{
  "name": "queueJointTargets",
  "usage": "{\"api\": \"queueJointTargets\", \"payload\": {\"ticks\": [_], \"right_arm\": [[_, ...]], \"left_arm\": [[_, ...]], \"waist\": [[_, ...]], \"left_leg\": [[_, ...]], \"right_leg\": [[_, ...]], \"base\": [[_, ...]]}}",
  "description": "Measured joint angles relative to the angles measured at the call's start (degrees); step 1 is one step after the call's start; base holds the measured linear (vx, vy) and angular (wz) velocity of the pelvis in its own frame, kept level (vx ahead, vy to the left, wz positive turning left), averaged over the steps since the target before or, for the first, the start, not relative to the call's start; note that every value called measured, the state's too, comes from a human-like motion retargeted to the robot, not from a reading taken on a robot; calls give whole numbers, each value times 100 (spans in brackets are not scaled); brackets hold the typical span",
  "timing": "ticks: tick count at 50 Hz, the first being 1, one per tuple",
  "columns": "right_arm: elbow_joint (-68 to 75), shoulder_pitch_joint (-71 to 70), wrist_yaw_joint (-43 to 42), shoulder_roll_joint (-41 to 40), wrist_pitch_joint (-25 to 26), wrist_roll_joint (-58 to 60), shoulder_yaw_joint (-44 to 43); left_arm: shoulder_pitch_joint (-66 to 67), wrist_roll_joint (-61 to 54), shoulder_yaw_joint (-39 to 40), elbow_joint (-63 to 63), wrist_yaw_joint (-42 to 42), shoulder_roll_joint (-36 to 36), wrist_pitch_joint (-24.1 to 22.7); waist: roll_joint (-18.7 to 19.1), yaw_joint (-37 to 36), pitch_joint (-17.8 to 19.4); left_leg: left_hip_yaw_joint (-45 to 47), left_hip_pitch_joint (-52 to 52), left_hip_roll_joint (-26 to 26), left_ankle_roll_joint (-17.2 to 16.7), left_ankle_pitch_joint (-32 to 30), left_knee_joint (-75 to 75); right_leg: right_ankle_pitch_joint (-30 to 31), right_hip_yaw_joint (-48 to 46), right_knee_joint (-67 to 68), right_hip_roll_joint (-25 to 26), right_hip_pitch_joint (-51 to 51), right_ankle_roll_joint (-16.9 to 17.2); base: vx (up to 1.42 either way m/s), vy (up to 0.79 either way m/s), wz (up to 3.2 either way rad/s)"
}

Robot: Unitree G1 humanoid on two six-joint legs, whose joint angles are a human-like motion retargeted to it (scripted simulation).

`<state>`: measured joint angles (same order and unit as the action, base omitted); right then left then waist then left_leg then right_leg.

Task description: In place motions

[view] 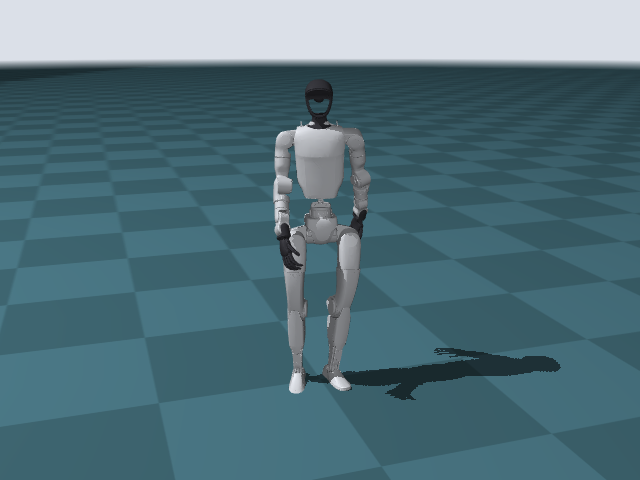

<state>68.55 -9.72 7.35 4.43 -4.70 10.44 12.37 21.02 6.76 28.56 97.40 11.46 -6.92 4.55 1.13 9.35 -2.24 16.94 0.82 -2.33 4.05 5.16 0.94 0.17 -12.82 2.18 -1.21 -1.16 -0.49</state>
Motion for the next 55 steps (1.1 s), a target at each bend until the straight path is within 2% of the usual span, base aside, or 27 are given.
{"api": "queueJointTargets", "payload": {"ticks": [8, 14, 20, 25, 33, 40, 44, 50, 55], "right_arm": [[1559, 1232, -517, 372, 161, 161, -680], [2787, 2051, -331, 831, 653, -279, -1370], [2886, 2725, -598, 1070, 891, -484, -1676], [2886, 2611, -641, 1023, 893, -522, -1611], [2483, 1462, -580, 540, 487, -380, -865], [1581, 109, -287, 160, 343, -78, -145], [1010, -498, -29, -126, 349, -254, -96], [294, -880, 75, -319, 159, -634, 30], [203, -680, -28, -224, 33, -386, 216]], "left_arm": [[-1577, -283, -385, -73, -534, 64, -307], [-3011, -461, -763, -443, -234, -51, -247], [-3926, -524, -1042, -1193, -65, -45, -307], [-4191, -439, -1213, -1427, -224, -56, -446], [-3533, -144, -979, -999, -259, 65, -489], [-2108, -218, -371, -62, -442, 144, -478], [-1041, -257, -296, 0, -353, 130, -208], [-29, 108, -171, 0, -183, 26, -107], [-22, 24, -61, 0, -237, -10, -108]], "waist": [[-87, 57, -52], [-134, 19, -63], [-126, 10, -68], [-57, -12, -119], [16, -96, -120], [54, -66, -132], [101, 25, -122], [115, 112, -84], [60, 124, -81]], "left_leg": [[75, -10, -4, 19, -9, -46], [105, 5, -29, 38, -9, -47], [112, 33, -48, 39, -18, -45], [107, 72, -47, 38, -34, -53], [37, 62, -75, 34, -49, -55], [22, 31, -69, 11, -28, -53], [57, 23, -45, 0, -23, -66], [78, 16, -13, -10, -25, -79], [83, 0, -15, -8, -21, -84]], "right_leg": [[11, -38, -25, 2, 5, -6], [-14, -70, -18, -9, 17, -15], [-22, -89, -26, -22, 14, -24], [-19, -103, -37, -19, -14, -29], [-21, -145, -32, -44, -15, -41], [-25, -42, 4, -39, -61, -44], [-16, 13, 10, -18, -92, -41], [-7, 49, 9, 2, -107, -30], [-10, 50, 12, -2, -96, -25]], "base": [[0, 0, 0], [0, 0, 0], [0, 0, 0], [0, 0, 0], [0, 2, 3], [0, 0, 0], [0, 0, 0], [0, 0, 0], [0, 0, 0]]}}
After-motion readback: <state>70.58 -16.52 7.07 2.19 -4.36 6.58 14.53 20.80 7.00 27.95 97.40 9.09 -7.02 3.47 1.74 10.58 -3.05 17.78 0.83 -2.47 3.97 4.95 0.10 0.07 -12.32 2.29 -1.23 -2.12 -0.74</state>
